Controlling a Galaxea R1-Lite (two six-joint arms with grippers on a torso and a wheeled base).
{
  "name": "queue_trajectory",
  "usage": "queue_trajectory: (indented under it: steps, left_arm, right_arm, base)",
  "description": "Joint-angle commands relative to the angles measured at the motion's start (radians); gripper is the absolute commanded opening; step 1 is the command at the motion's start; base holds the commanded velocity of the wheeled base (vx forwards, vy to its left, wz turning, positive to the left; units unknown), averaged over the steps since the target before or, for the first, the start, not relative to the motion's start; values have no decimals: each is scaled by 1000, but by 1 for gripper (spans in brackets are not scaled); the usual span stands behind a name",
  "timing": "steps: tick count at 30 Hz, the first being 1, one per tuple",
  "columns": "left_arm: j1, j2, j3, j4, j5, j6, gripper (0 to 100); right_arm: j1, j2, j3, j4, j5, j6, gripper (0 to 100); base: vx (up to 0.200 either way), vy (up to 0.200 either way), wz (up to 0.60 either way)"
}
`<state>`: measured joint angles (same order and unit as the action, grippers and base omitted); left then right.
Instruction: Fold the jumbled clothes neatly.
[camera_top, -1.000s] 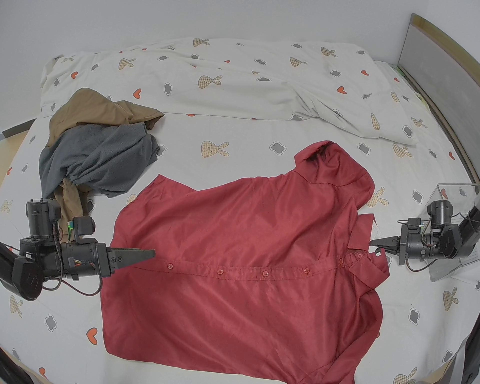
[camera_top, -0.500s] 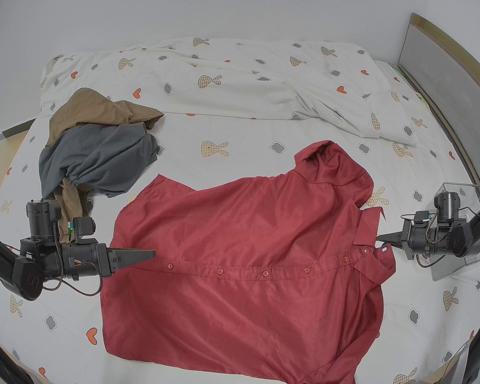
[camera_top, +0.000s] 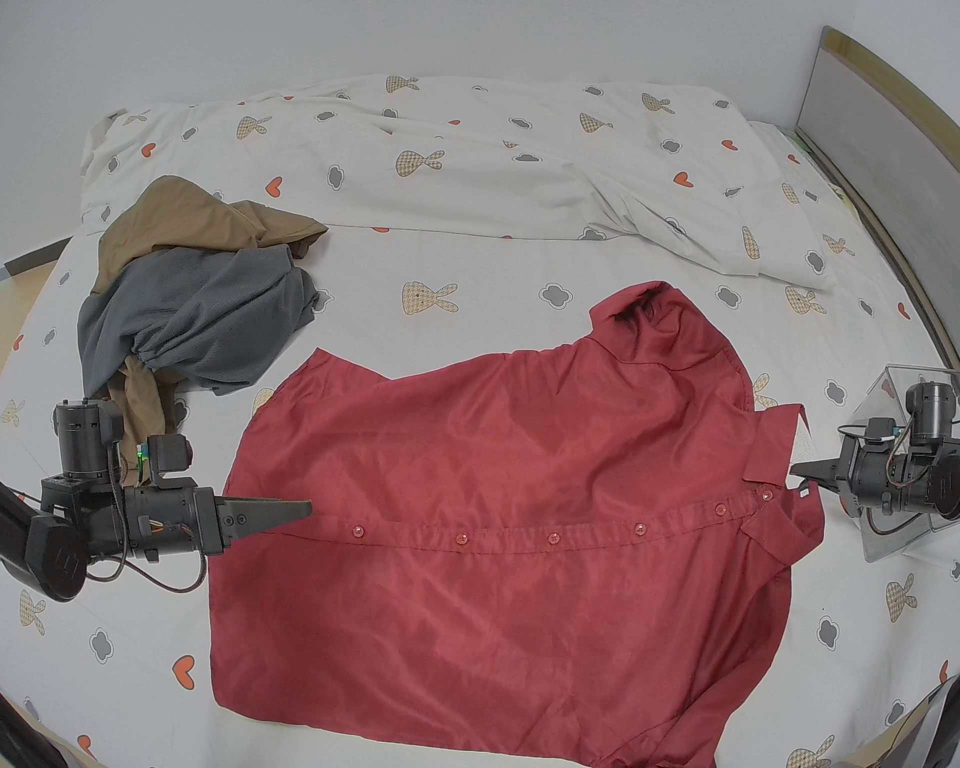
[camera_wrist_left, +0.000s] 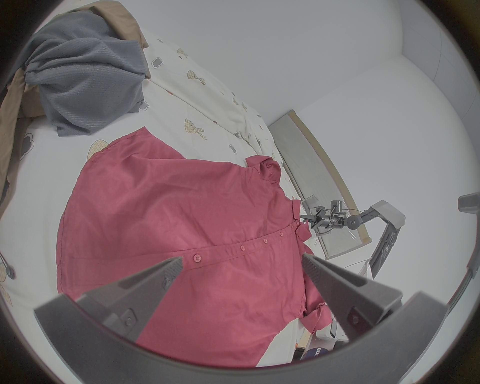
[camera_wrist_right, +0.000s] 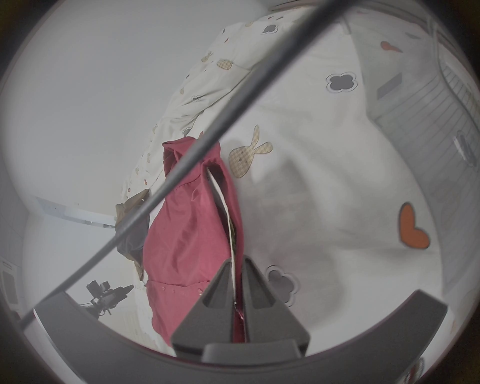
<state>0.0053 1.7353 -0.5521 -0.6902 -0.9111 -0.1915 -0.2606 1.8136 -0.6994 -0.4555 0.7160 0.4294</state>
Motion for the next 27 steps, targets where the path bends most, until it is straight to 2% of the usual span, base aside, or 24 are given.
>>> queue_trajectory:
  steps: [1,5,6,7,8,11,18,19,23,25,27]
  left_arm:
    - [1,1,0,0,0,0,100]
    - [1,4,0,0,0,0,100]
    - [1,7,0,0,0,0,100]
    - [1,7,0,0,0,0,100]
    - [-1,9,0,0,0,0,100]
    - [-1,10,0,0,0,0,100]
    - [1,9,-2,0,1,0,100]
    - [1,9,-2,0,1,0,100]
    - [1,9,-2,0,1,0,100]
    - [1,7,-3,0,1,0,100]
    - [1,7,-3,0,1,0,100]
  right_arm:
    - [-63,26,-5,-2,0,-44,0]
    - [-75,47,-3,-2,-7,-98,0]
    - [-61,50,1,-3,-53,-115,0]
    - [-58,50,1,-3,-58,-115,0]
    - [-17,49,3,-3,-125,-116,0]
    - [40,49,4,-3,-174,-112,0]
    - [98,38,4,-3,-182,-109,0]
    - [100,35,3,-3,-185,-109,100]
    - [100,4,1,-3,-187,-109,100]
    - [90,-120,26,-3,-199,-110,100]
    - [84,-221,40,-2,-247,-110,100]
  base:
    - [0,0,0]
    - [0,0,0]
    - [0,0,0]
    - [0,0,0]
    - [0,0,0]
    - [0,0,0]
    - [0,0,0]
    - [0,0,0]
    - [0,0,0]
    - [0,0,0]
    - [0,0,0]
